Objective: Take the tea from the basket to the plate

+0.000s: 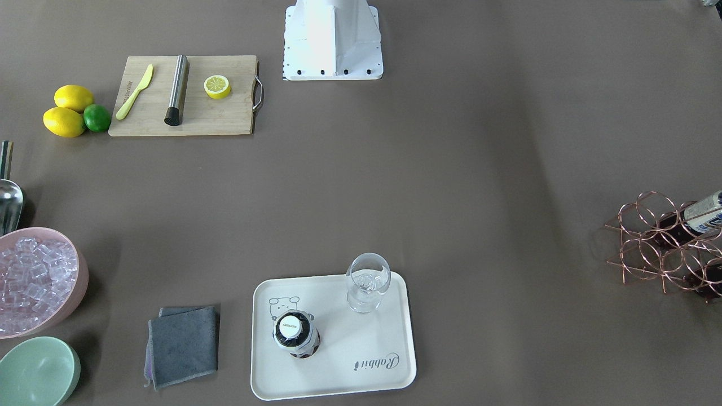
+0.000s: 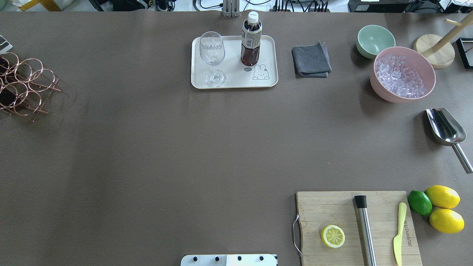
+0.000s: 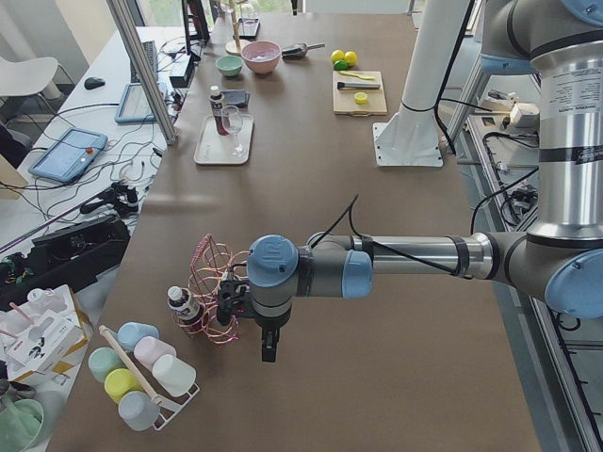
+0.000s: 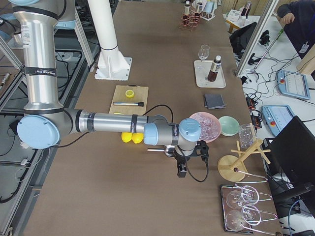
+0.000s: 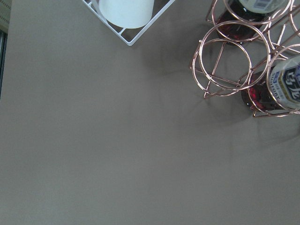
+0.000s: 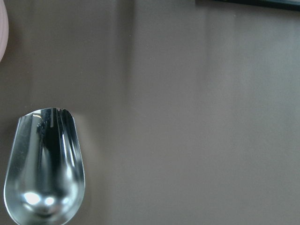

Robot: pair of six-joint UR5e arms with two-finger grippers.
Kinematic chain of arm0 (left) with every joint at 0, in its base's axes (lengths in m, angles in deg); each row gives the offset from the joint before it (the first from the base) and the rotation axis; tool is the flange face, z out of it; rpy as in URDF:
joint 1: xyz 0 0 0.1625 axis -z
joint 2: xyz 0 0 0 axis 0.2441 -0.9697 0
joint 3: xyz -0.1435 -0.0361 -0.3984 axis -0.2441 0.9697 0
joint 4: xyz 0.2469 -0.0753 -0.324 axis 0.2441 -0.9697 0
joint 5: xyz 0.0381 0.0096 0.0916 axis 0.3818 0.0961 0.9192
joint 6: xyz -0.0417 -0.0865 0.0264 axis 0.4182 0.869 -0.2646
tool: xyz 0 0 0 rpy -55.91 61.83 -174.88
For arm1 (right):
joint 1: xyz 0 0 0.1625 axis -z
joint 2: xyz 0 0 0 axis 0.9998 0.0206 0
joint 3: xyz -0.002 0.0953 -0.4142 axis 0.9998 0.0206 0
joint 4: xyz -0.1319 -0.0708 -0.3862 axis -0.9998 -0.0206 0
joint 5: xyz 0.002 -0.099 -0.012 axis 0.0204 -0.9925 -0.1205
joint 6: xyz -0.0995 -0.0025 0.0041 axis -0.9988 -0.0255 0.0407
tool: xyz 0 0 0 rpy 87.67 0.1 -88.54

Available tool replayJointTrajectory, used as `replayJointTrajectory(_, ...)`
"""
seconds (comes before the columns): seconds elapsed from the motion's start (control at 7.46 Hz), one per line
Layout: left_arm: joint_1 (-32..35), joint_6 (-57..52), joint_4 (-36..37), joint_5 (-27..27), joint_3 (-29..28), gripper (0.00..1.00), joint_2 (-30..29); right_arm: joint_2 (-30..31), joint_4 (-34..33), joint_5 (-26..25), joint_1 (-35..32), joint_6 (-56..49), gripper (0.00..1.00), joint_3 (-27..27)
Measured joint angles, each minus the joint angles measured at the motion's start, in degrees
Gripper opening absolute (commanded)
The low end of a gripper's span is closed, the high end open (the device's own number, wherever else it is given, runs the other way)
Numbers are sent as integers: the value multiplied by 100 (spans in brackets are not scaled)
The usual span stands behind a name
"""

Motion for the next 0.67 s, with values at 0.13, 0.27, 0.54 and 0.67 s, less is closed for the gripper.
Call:
replayJointTrajectory(0.13,29,-104,3,-9,16,99,14,-1,1,56,-1,127,100,5)
replayJointTrajectory(0.27,41,-143,15,-4,14,99,29,-3,2,79,-2,201,100,9)
replayJointTrajectory(0.54,31,-160,31,11,-13,99,44,-22,11,64,-2,236,100,13)
replayJointTrajectory(0.67,35,-162,36,9,-15,99,52,-14,33,60,-2,239,100,11)
